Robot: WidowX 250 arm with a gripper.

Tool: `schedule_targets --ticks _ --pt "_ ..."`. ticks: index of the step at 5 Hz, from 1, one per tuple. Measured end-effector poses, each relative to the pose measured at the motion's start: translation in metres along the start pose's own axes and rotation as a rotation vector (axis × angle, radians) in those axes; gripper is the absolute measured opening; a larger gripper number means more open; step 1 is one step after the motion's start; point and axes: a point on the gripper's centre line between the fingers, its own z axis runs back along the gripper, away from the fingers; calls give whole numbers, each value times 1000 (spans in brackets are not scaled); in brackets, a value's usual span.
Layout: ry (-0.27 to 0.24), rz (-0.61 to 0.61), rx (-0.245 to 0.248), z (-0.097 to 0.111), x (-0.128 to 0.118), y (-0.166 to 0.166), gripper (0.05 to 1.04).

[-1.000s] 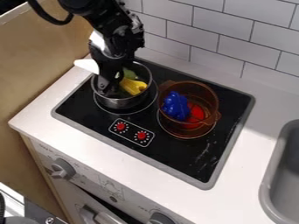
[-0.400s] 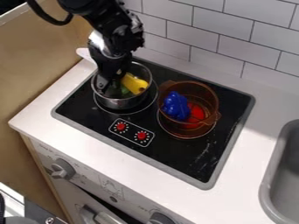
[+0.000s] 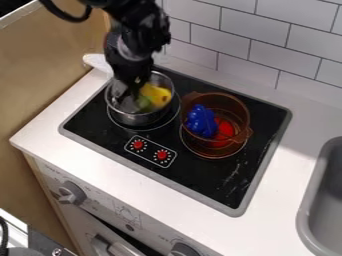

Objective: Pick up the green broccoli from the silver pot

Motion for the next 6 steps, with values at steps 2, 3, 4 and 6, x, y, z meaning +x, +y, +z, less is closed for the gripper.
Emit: schedule_targets --ticks 2,3,4,6 --pt "-30 -26 47 11 4 -7 478" --pt "-32 -47 48 19 7 -12 478" --pt "-27 -59 76 23 8 -10 478" --pt "-9 -63 93 43 12 -11 478"
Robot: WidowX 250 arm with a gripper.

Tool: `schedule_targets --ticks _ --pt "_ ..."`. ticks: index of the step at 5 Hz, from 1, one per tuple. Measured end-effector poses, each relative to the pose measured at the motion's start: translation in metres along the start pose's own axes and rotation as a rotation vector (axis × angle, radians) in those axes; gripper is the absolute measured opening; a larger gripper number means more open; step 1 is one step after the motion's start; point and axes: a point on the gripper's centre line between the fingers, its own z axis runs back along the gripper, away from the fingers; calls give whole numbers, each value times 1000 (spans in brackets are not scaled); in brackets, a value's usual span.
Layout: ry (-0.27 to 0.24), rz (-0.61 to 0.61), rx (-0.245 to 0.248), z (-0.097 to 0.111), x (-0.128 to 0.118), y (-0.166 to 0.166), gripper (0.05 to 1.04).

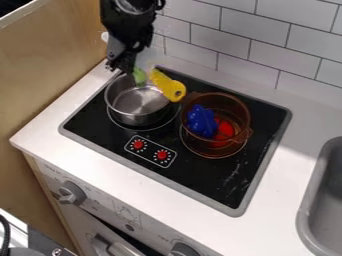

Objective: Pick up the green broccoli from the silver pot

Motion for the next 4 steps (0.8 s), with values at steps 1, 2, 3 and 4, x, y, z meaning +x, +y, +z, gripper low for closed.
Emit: schedule_targets --ticks 1,2,3,4 --pt "9 -19 6 2 0 -1 478" --pt "2 -5 18 8 3 -5 478" --pt "18 -9 33 9 1 -4 478" --pt "22 -6 53 15 2 -6 478"
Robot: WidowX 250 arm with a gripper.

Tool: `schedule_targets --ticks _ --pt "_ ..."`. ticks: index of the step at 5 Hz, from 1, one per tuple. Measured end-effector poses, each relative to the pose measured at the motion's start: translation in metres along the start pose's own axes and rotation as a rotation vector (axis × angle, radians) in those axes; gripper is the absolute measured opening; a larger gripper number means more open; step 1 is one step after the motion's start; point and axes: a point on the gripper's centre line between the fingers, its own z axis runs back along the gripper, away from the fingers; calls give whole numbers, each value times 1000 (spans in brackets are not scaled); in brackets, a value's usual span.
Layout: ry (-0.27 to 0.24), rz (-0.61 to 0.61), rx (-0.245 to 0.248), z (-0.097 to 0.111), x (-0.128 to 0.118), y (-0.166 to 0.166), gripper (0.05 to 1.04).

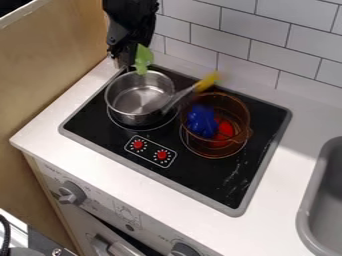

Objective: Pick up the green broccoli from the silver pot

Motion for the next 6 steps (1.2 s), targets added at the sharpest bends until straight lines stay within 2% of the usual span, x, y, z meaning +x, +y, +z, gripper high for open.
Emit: schedule_targets --ticks 1,2,3,4,6 --pt "14 16 16 19 3 -1 478" --pt "12 19 38 27 -4 0 478" --pt "6 37 10 27 -18 0 478" --pt "-11 58 -5 18 -36 9 478" --pt "-39 135 -48 27 -81 18 478"
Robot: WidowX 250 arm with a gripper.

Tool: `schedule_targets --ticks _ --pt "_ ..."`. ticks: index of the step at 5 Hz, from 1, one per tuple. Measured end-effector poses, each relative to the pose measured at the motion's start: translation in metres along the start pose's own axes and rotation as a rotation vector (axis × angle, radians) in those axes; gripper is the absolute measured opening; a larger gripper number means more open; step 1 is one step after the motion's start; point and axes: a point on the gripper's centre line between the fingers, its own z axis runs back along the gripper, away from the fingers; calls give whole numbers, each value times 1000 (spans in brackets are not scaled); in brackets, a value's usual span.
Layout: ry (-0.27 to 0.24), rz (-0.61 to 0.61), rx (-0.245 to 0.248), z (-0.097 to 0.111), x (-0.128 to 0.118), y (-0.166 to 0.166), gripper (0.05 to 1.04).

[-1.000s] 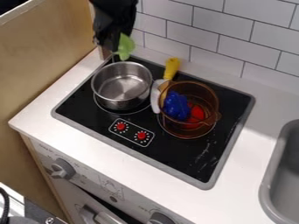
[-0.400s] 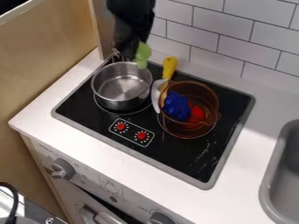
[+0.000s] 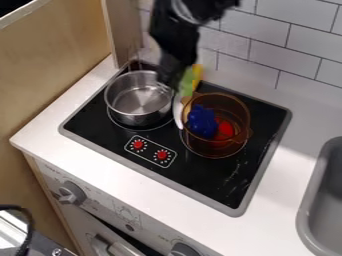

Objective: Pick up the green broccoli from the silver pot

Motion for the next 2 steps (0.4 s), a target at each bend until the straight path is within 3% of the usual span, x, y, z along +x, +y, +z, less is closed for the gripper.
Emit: schedule_targets --ticks 1,2 --pt "0 12 3 3 -17 6 478" --pt "-1 33 -26 0 -32 6 546"
